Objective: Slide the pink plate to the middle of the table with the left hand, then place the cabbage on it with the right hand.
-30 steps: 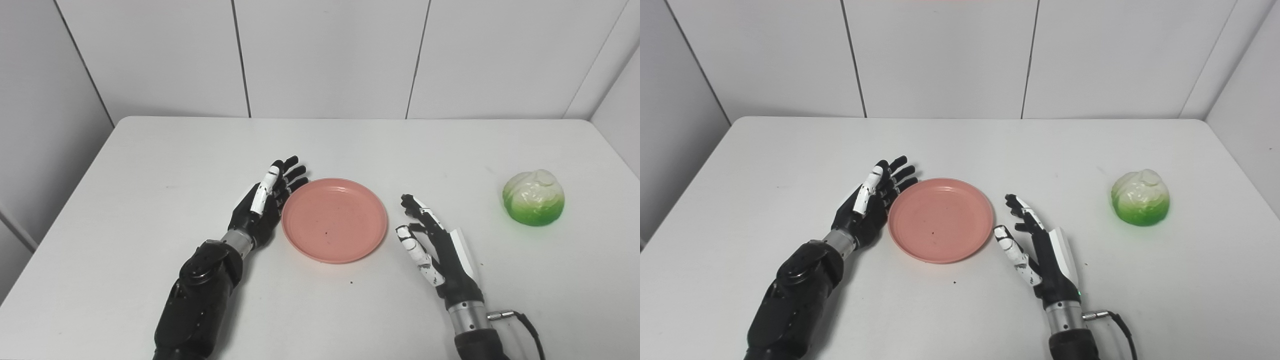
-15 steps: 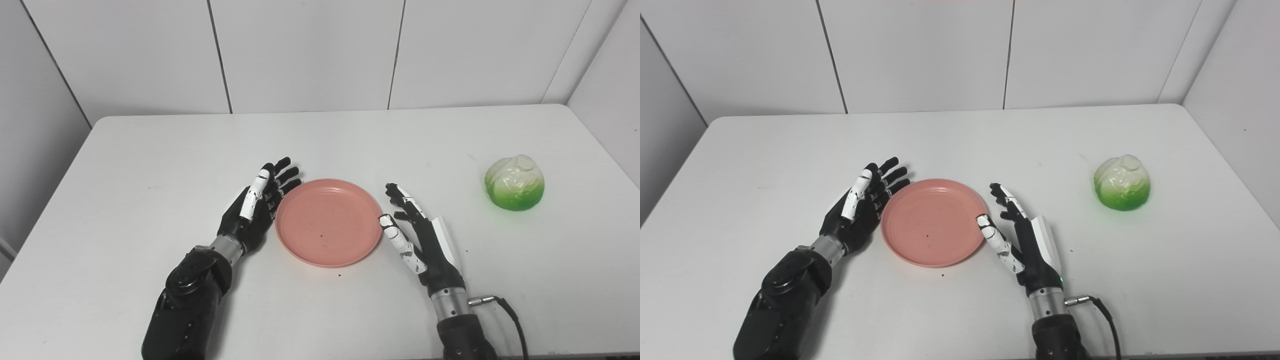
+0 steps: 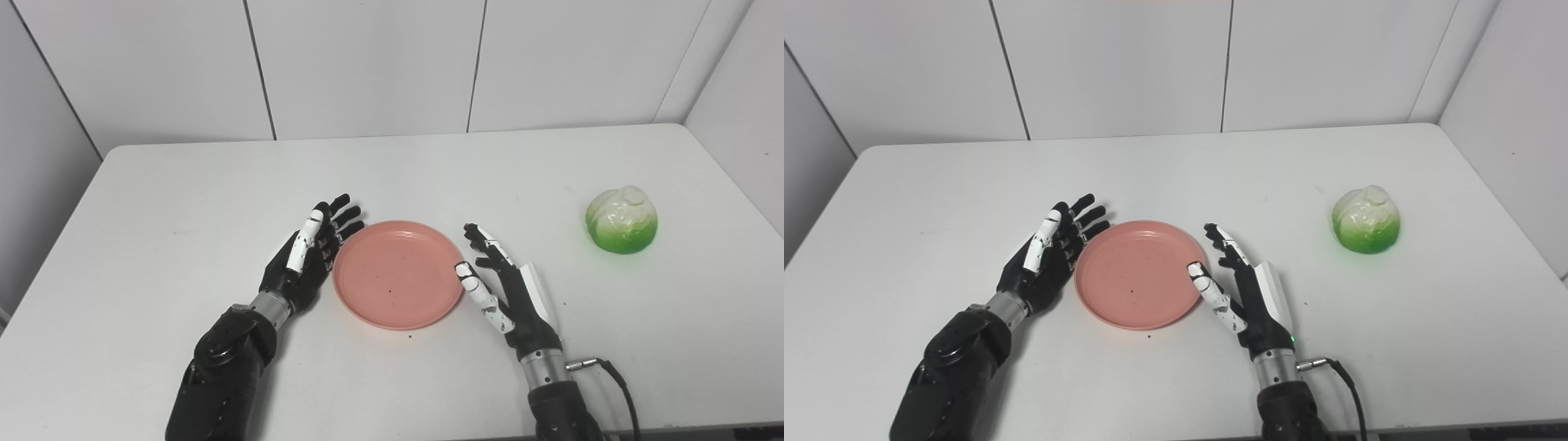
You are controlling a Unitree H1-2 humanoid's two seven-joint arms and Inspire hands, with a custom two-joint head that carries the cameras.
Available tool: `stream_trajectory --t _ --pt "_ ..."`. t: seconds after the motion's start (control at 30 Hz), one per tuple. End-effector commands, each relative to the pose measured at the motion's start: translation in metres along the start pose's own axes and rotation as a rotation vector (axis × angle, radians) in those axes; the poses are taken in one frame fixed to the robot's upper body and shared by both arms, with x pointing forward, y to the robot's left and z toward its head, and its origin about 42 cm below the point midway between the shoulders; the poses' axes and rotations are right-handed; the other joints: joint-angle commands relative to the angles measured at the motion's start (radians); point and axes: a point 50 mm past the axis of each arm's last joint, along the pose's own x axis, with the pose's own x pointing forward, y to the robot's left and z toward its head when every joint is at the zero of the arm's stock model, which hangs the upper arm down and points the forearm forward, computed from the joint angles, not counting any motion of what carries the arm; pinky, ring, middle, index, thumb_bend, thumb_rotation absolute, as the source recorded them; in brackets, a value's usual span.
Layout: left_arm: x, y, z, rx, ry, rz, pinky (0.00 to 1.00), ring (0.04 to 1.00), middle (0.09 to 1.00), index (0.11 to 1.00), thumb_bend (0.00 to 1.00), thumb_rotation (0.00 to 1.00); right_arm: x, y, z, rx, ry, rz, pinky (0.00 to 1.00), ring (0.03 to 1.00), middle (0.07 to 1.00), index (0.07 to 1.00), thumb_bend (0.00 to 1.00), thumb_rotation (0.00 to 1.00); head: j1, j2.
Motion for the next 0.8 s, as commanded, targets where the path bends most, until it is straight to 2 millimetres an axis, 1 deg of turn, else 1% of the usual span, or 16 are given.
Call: stream_trajectory --t 0.0,0.23,0.3,0.47,0.5,0.53,0.6,0.67,0.7,0.73,0.77 --pt "-0.006 0.004 -0.023 -0.031 0.086 0.019 0.9 0.922 0.937 0.932 0.45 1.0 0.005 -0.004 0.01 0.008 -0.037 -0.049 0.8 0.862 0.873 0.869 0.31 1.0 0.001 0.001" --pt "-0.006 0.007 -0.028 -0.052 0.094 0.023 0.89 0.912 0.926 0.92 0.45 1.0 0.008 -0.01 0.015 0.006 -0.054 -0.083 0.79 0.856 0.873 0.866 0.34 1.0 -0.043 -0.008" --pt "-0.007 0.008 -0.029 -0.051 0.096 0.023 0.89 0.909 0.925 0.919 0.45 1.0 0.009 -0.013 0.019 0.001 -0.071 -0.101 0.79 0.854 0.871 0.868 0.35 1.0 -0.047 -0.009" --pt "-0.009 0.014 -0.031 -0.058 0.097 0.028 0.88 0.9 0.918 0.915 0.45 1.0 0.014 -0.023 0.033 0.008 -0.105 -0.138 0.77 0.852 0.871 0.876 0.4 1.0 -0.085 -0.016" --pt "-0.009 0.014 -0.031 -0.061 0.097 0.027 0.89 0.904 0.921 0.919 0.45 1.0 0.015 -0.025 0.036 0.012 -0.106 -0.14 0.71 0.863 0.885 0.884 0.45 1.0 -0.085 -0.016" --pt "-0.01 0.015 -0.032 -0.062 0.097 0.027 0.89 0.905 0.922 0.92 0.45 1.0 0.015 -0.027 0.038 0.017 -0.107 -0.141 0.69 0.867 0.889 0.887 0.47 1.0 -0.093 -0.019" --pt "-0.01 0.017 -0.033 -0.061 0.097 0.027 0.89 0.903 0.92 0.919 0.46 1.0 0.017 -0.031 0.042 0.011 -0.117 -0.145 0.7 0.87 0.893 0.889 0.48 1.0 -0.101 -0.021" --pt "-0.011 0.019 -0.034 -0.061 0.098 0.027 0.89 0.9 0.919 0.916 0.46 1.0 0.02 -0.038 0.047 -0.023 -0.142 -0.163 0.77 0.856 0.88 0.88 0.44 1.0 -0.109 -0.023" --pt "-0.011 0.02 -0.034 -0.063 0.1 0.029 0.89 0.898 0.917 0.912 0.46 1.0 0.022 -0.041 0.049 -0.051 -0.161 -0.177 0.79 0.838 0.864 0.87 0.43 1.0 -0.113 -0.023" --pt "-0.011 0.02 -0.035 -0.066 0.101 0.028 0.88 0.898 0.917 0.911 0.46 1.0 0.024 -0.045 0.051 -0.079 -0.175 -0.189 0.78 0.827 0.854 0.864 0.43 1.0 -0.118 -0.025" --pt "-0.011 0.021 -0.036 -0.069 0.101 0.028 0.88 0.897 0.917 0.911 0.46 1.0 0.026 -0.048 0.054 -0.099 -0.184 -0.197 0.76 0.819 0.847 0.861 0.45 0.97 -0.128 -0.028"
